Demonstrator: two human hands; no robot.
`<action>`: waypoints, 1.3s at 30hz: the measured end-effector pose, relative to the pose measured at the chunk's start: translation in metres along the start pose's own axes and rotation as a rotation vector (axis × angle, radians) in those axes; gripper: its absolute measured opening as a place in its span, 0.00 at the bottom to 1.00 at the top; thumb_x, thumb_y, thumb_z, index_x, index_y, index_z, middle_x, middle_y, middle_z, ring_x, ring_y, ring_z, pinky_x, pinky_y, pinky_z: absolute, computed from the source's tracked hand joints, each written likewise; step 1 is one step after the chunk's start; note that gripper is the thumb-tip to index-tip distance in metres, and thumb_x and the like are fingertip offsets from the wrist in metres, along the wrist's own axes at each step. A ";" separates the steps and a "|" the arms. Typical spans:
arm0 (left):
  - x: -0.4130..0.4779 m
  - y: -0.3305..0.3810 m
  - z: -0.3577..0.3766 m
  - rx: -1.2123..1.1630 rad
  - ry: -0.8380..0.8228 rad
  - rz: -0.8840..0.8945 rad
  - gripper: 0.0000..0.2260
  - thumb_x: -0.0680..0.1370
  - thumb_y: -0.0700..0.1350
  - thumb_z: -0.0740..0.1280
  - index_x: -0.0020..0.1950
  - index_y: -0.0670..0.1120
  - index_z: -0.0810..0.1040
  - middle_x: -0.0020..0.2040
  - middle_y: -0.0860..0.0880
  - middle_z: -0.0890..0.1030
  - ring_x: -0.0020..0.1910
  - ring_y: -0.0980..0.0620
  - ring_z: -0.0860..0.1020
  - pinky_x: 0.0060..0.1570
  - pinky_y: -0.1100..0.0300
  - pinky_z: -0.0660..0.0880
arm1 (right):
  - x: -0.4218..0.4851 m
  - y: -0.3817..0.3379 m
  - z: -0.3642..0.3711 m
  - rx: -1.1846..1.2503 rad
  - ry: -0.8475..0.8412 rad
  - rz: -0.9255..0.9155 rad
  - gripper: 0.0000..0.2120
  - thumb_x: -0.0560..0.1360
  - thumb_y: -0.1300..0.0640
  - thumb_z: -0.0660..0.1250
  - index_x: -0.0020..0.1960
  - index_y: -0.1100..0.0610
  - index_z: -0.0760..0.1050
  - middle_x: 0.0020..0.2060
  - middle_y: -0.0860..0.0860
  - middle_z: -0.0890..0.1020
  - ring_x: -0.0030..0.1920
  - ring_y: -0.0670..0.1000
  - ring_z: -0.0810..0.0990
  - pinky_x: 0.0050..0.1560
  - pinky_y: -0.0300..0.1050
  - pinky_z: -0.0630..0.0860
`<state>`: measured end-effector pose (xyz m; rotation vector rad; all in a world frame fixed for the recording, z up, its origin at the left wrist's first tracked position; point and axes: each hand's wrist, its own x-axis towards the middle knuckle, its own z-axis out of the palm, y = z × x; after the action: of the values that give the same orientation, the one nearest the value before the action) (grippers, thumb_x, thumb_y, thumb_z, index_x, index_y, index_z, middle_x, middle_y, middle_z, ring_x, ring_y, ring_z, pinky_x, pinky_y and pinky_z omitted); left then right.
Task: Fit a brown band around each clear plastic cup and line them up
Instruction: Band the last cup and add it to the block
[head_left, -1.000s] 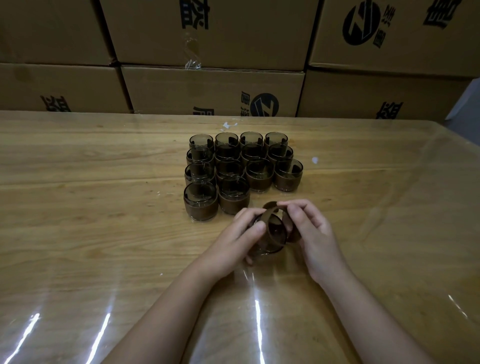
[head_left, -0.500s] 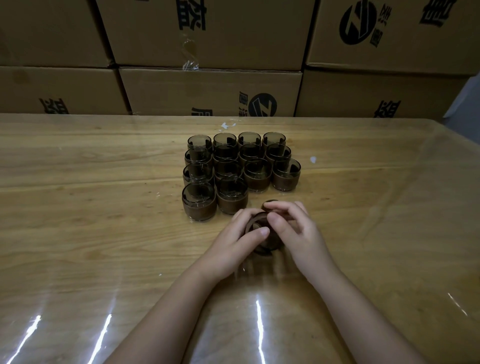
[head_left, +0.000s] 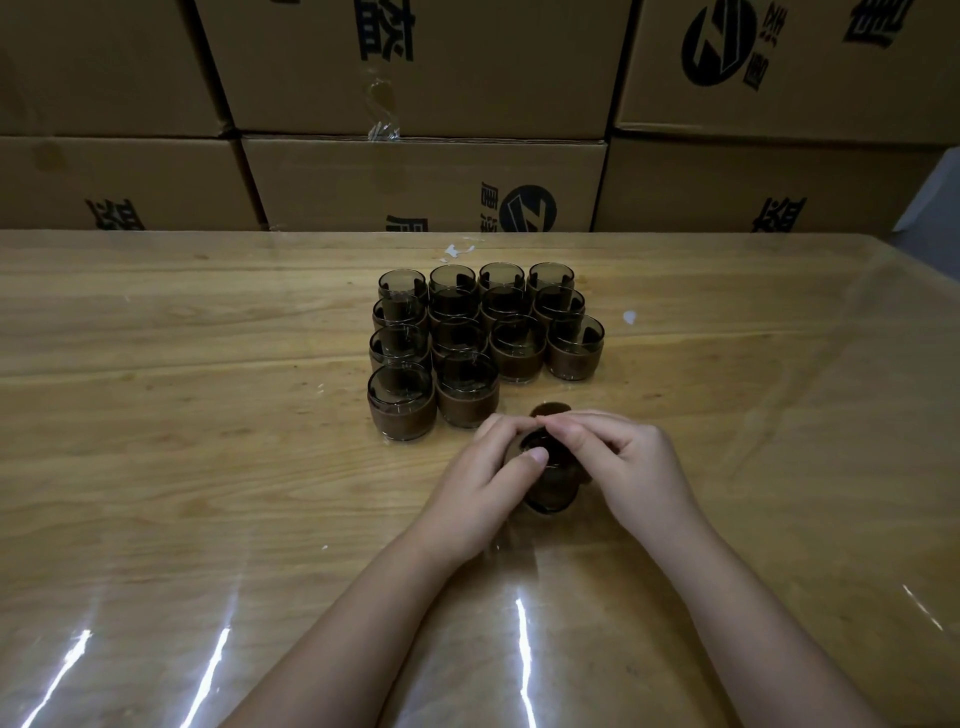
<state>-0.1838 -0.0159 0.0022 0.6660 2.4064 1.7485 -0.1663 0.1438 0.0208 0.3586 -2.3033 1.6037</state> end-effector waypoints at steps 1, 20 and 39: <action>0.000 0.001 0.000 0.010 -0.001 -0.003 0.20 0.71 0.63 0.57 0.59 0.59 0.74 0.57 0.55 0.76 0.59 0.59 0.74 0.61 0.56 0.71 | 0.000 0.001 -0.001 -0.004 -0.004 -0.006 0.07 0.72 0.45 0.64 0.46 0.39 0.80 0.42 0.35 0.83 0.50 0.36 0.80 0.49 0.27 0.72; 0.006 -0.005 0.001 -0.006 -0.027 -0.009 0.26 0.69 0.64 0.62 0.65 0.75 0.58 0.51 0.64 0.73 0.48 0.60 0.75 0.53 0.56 0.72 | 0.008 0.013 -0.015 -0.246 -0.034 -0.191 0.08 0.75 0.57 0.67 0.50 0.54 0.84 0.43 0.43 0.83 0.48 0.34 0.80 0.50 0.28 0.73; 0.008 -0.003 -0.001 -0.038 -0.063 -0.056 0.20 0.69 0.64 0.62 0.60 0.70 0.65 0.55 0.57 0.75 0.54 0.56 0.77 0.54 0.56 0.75 | 0.021 0.015 -0.025 -0.278 -0.156 -0.203 0.09 0.76 0.56 0.66 0.50 0.56 0.85 0.44 0.39 0.83 0.49 0.38 0.81 0.50 0.35 0.77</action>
<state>-0.1926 -0.0147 0.0008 0.6331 2.3219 1.7199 -0.1883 0.1720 0.0236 0.6443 -2.4701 1.1783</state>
